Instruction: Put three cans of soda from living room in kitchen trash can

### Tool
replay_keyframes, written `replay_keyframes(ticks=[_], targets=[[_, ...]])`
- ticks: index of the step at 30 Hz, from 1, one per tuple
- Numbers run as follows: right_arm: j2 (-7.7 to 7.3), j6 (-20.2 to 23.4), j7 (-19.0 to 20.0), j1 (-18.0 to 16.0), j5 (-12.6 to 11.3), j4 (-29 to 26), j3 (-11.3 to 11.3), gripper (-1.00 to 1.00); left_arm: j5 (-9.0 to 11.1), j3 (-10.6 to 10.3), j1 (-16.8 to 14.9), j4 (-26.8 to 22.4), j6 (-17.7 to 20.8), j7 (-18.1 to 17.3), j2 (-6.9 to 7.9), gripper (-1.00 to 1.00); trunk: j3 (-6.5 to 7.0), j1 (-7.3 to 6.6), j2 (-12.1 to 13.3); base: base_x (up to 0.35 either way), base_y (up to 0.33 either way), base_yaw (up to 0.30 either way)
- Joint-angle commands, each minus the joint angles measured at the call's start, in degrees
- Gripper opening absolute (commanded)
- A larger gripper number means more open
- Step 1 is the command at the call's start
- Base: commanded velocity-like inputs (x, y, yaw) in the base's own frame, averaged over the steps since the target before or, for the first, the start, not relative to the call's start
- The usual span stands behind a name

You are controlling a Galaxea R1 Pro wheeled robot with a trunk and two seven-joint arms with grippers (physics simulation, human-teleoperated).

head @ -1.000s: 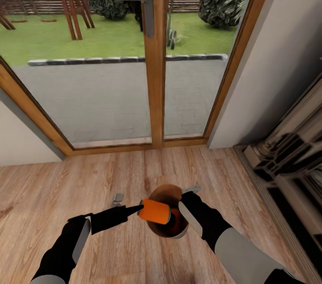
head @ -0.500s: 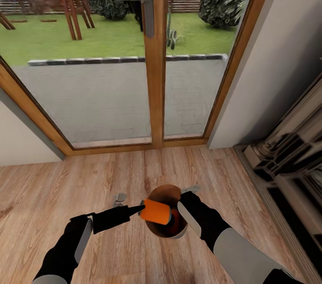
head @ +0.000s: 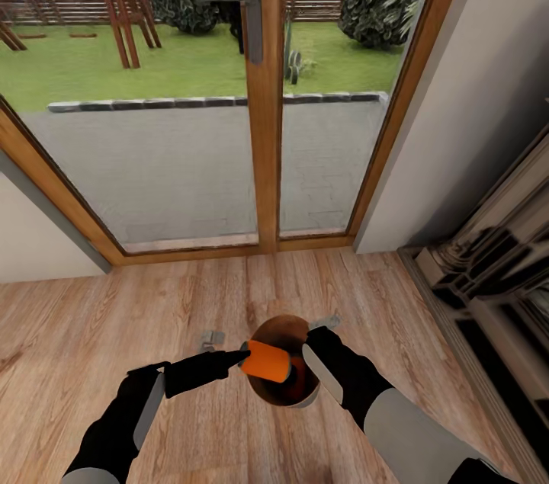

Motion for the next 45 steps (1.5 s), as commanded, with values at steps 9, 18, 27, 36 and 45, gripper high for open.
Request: replay_keyframes(ticks=[9, 18, 27, 36, 45], targets=[[0.28, -0.18, 0.25, -0.01, -0.33, 0.35, -0.02, -1.0, -0.04, -0.3, 0.0, 0.0, -0.43, 1.55, -0.01, -1.0, 0.0, 0.0, 0.0, 0.0, 0.0, 0.0], [0.43, -0.19, 0.25, -0.01, -0.33, 1.06, 0.01, -1.0, -0.06, -1.58, 0.0, 0.08, -0.47, 4.49, -0.98, -1.0, 0.0, 0.0, 0.0, 0.0, 0.0, 0.0], [0.45, -0.18, 0.25, -0.05, -0.33, 1.2, 0.02, -1.0, -0.11, -2.17, 0.0, 0.36, -0.48, 5.67, -1.96, -1.0, 0.0, 0.0, 0.0, 0.0, 0.0, 0.0], [0.45, -0.19, 0.25, -0.01, -0.33, 1.21, 0.02, -1.0, -0.17, -2.28, 0.0, 0.51, -0.48, 5.84, -2.58, -1.0, 0.0, 0.0, 0.0, 0.0, 0.0, 0.0], [0.45, -0.19, 0.25, -0.04, -0.33, 1.22, 0.02, -1.0, -0.2, -2.3, 0.0, 0.6, -0.48, 5.88, -2.8, -1.0, 0.0, 0.0, 0.0, 0.0, 0.0, 0.0]])
